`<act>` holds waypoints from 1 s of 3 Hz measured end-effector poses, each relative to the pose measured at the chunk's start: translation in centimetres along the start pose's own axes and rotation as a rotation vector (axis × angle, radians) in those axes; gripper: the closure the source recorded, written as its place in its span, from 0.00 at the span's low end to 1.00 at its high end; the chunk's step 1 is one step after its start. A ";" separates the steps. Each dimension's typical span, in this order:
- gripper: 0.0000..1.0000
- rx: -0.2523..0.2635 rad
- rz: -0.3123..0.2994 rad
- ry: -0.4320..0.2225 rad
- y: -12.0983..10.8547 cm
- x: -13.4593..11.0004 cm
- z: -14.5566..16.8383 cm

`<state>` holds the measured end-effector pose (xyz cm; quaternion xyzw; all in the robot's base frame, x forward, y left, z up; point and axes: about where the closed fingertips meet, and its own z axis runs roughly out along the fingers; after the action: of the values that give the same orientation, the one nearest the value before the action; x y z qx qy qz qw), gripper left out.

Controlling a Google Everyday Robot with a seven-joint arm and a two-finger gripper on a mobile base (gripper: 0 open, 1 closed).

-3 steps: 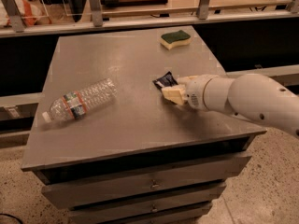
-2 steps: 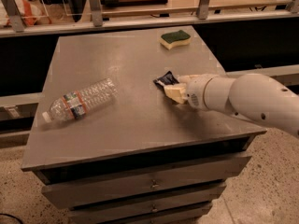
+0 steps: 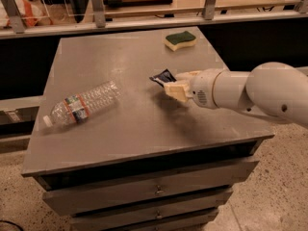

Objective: Move rxbar blueberry near water bottle

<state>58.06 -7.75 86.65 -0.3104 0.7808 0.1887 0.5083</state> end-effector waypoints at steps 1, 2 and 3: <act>1.00 -0.107 -0.005 0.029 2.2 -0.8 -0.3; 1.00 -0.217 -0.021 0.056 4.7 -0.9 0.1; 1.00 -0.289 -0.035 0.055 6.6 -1.4 0.4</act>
Offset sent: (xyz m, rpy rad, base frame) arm -0.0456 0.0569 0.0057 0.0149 0.1410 0.3228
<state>54.27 -2.22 87.61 -0.3992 0.7535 0.2816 0.4399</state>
